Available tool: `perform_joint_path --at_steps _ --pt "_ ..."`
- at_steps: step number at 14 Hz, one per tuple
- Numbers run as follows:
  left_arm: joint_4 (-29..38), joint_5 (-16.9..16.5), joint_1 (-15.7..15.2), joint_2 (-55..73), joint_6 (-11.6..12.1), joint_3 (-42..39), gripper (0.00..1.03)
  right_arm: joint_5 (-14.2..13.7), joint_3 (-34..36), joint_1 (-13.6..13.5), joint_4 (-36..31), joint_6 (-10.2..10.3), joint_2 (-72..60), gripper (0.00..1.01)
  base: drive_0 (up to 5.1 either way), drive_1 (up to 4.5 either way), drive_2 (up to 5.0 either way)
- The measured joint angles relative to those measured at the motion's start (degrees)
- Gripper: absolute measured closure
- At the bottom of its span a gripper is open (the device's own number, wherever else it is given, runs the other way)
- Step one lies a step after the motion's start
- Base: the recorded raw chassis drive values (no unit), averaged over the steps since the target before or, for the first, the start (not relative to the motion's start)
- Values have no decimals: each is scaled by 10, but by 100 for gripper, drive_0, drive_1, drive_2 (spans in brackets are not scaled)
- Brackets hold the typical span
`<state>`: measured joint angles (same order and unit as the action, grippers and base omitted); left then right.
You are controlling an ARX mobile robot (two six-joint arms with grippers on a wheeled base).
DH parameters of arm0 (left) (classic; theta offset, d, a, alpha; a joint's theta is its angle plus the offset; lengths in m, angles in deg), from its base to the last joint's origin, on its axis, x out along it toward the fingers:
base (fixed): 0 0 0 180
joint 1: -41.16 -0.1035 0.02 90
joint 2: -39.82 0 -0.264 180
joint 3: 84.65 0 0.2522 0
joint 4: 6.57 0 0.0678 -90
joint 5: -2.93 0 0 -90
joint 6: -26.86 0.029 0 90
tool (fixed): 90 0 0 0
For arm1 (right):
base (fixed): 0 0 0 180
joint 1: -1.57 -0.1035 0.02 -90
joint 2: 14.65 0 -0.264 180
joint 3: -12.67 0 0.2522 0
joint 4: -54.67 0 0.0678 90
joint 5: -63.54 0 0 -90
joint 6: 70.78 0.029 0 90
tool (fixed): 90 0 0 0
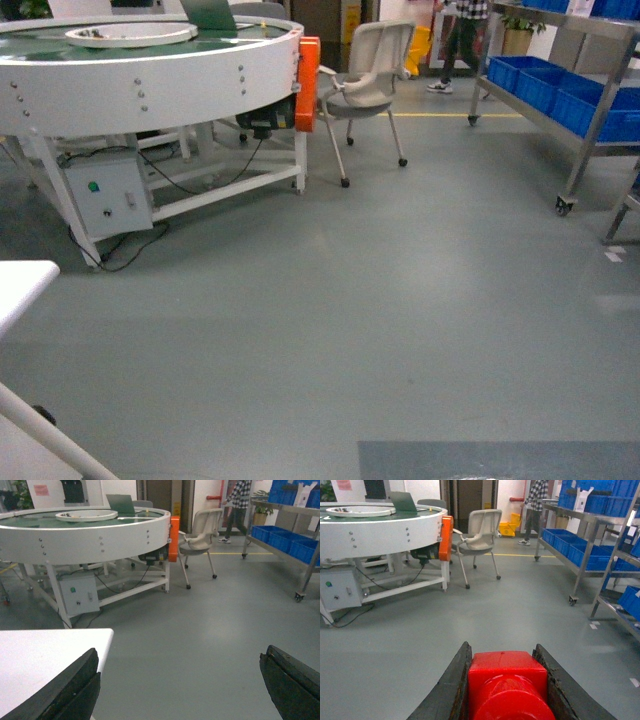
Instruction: Pick red block from blue box to shelf
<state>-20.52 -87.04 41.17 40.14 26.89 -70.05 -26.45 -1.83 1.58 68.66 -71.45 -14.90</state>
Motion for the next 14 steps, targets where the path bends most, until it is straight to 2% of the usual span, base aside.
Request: perform_joint_path --at_steps 14 --pt "-2 0 0 0 0 0 5 0 0 0 0 0 0 73 -2 395 -398"
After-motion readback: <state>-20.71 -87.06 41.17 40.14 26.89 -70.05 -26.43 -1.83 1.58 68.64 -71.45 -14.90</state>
